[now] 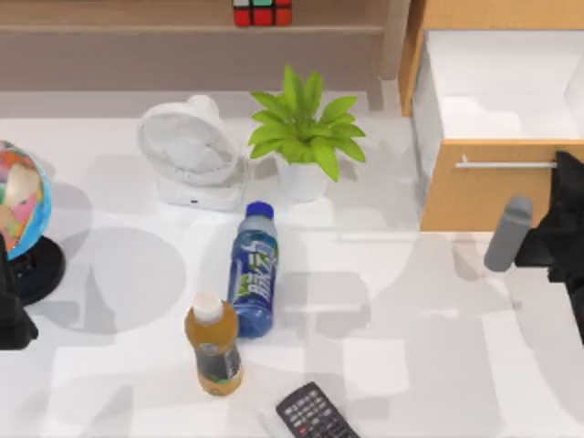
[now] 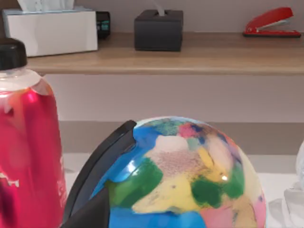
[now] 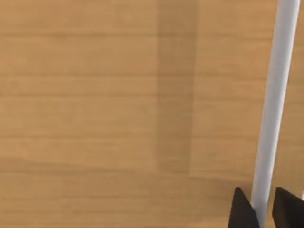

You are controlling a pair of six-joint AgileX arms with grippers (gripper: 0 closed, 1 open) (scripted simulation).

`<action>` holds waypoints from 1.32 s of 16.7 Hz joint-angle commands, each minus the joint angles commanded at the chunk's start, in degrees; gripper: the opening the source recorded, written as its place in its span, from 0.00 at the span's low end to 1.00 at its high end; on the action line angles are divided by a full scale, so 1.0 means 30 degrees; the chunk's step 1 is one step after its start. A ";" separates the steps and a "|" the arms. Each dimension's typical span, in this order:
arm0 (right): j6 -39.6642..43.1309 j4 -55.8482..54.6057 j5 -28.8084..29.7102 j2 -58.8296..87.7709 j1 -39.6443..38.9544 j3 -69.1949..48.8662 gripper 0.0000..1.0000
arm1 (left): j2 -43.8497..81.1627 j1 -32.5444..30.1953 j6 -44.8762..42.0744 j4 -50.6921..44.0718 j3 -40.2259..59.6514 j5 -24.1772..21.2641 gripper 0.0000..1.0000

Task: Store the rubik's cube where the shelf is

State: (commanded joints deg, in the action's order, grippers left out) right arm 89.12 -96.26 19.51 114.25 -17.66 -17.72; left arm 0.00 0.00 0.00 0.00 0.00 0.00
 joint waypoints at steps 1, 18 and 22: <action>0.0000 0.0000 0.0000 0.0000 0.0000 0.0000 0.00 | 0.0000 0.0000 0.0000 0.0000 0.0000 0.0000 1.00; -0.0052 0.2533 -0.0970 0.1166 0.1002 -0.3539 0.00 | 0.0000 0.0000 0.0000 0.0000 0.0000 0.0000 1.00; -0.0034 0.3316 -0.1313 0.1508 0.1315 -0.4726 0.00 | 0.0000 0.0000 0.0000 0.0000 0.0000 0.0000 1.00</action>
State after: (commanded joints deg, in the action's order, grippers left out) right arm 89.02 -86.31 15.58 118.77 -13.72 -31.89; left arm 0.00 0.00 0.00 0.00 0.00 0.00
